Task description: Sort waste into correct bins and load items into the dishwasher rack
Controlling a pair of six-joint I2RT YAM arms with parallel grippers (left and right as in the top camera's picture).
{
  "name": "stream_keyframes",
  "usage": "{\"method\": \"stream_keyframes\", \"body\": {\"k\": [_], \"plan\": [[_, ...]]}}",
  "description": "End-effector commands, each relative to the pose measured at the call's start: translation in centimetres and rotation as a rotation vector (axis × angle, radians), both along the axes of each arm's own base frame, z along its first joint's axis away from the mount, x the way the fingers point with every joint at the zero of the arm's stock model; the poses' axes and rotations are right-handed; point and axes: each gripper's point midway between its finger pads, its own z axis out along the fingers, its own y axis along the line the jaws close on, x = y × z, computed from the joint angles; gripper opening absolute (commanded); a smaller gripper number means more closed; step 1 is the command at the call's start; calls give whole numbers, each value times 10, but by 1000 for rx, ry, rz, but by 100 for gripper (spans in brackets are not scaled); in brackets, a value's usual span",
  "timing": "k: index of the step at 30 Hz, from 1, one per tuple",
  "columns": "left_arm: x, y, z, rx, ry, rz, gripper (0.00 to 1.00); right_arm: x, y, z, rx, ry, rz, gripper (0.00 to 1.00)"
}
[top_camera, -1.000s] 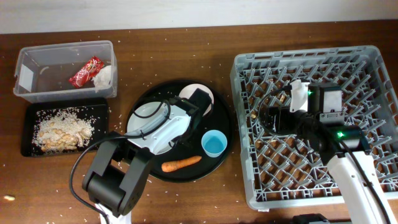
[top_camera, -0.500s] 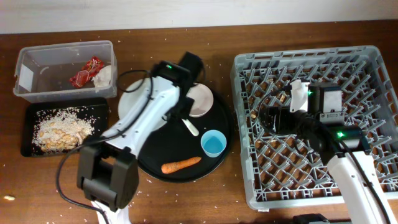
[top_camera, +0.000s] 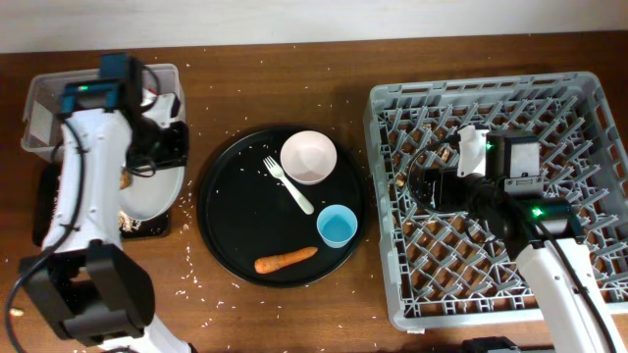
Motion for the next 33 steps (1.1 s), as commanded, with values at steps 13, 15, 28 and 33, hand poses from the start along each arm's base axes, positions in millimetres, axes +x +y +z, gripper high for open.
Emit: {"method": "stream_keyframes", "body": {"k": [13, 15, 28, 33], "plan": [[-11, 37, 80, -646, -334, -3, 1, 2, -2, 5, 0, -14, -11, 99], [-13, 45, 84, -671, -344, 32, 1, 2, -2, 5, 0, -14, -11, 98], [-23, -84, 79, -530, -243, -384, 1, 2, -2, 5, 0, -13, -11, 99], [-38, -141, 10, 57, -48, -471, 0, 2, -2, 5, 0, -14, -11, 98]]}}
